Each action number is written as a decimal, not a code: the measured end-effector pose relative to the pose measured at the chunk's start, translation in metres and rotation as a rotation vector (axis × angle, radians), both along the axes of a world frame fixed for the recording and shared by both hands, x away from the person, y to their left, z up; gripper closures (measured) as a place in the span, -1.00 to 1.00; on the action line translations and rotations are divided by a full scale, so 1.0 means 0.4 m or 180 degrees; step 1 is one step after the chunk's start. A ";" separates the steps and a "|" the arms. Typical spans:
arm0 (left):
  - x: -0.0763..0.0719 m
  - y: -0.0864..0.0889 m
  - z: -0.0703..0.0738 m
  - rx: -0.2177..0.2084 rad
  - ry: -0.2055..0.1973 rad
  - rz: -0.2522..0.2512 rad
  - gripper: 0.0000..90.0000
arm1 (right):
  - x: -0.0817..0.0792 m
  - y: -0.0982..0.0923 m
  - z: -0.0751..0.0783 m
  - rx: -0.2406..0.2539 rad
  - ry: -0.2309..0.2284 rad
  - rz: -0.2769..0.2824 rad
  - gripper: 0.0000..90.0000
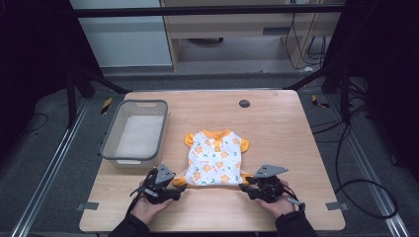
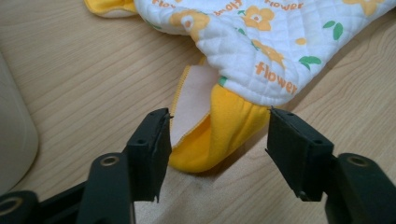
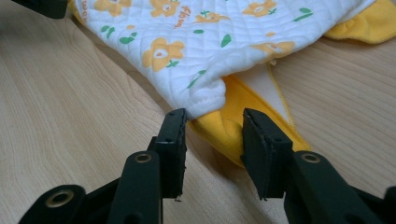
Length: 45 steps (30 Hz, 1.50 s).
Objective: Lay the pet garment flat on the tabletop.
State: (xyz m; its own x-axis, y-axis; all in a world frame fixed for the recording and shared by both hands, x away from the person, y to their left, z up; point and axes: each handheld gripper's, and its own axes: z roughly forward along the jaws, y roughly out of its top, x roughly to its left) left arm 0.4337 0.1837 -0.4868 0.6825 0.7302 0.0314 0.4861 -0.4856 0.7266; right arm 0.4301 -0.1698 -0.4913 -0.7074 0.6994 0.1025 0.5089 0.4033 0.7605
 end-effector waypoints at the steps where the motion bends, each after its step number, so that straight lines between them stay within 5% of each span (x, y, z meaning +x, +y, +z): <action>1: 0.002 0.000 0.000 0.0012 0.0020 -0.0005 0.05 | 0.002 0.000 0.000 0.0004 0.0021 -0.0002 0.43; 3: 0.006 0.000 -0.001 -0.0028 0.0109 -0.0033 0.21 | 0.002 0.001 0.001 0.0002 0.0030 -0.0025 0.53; 4: 0.008 0.000 0.000 -0.0022 0.0196 -0.0039 0.46 | 0.002 0.001 0.004 0.0014 0.0047 -0.0001 0.68; 9: 0.010 0.004 0.003 -0.0034 0.0305 -0.0089 0.85 | -0.002 0.001 0.017 0.0082 0.0041 0.0057 0.84; 14: 0.004 0.016 0.032 -0.0228 0.0261 -0.0138 0.91 | -0.006 -0.003 0.036 0.0225 0.0027 0.0112 0.86; 20: -0.016 0.039 0.113 -0.0617 0.0129 -0.0260 0.92 | -0.012 -0.034 0.109 0.0711 0.0104 0.0138 0.85; 23: -0.004 0.039 0.122 -0.0668 0.0150 -0.0208 0.91 | 0.003 -0.041 0.120 0.0783 0.0122 0.0081 0.83; 25: 0.017 0.035 0.115 -0.0634 0.0172 -0.0100 0.89 | 0.040 -0.044 0.108 0.0842 0.0227 -0.0133 0.82; 30: 0.074 0.008 0.057 -0.0452 0.0231 0.0118 0.84 | 0.094 -0.031 0.054 0.0625 0.0386 -0.0379 0.77; 33: 0.100 -0.015 0.020 -0.0204 0.0217 0.0186 0.78 | 0.129 -0.013 0.011 0.0258 0.0166 -0.0536 0.61; 36: 0.106 -0.023 -0.001 -0.0047 0.0226 0.0219 0.67 | 0.137 0.000 -0.010 0.0048 0.0137 -0.0554 0.55; 40: 0.102 -0.018 0.004 -0.0032 0.0168 0.0284 0.33 | 0.128 0.002 -0.006 -0.0004 0.0023 -0.0528 0.46; 45: 0.065 0.022 0.041 -0.0094 -0.0019 0.0267 -0.02 | 0.085 -0.019 0.039 0.0114 -0.0299 -0.0488 0.24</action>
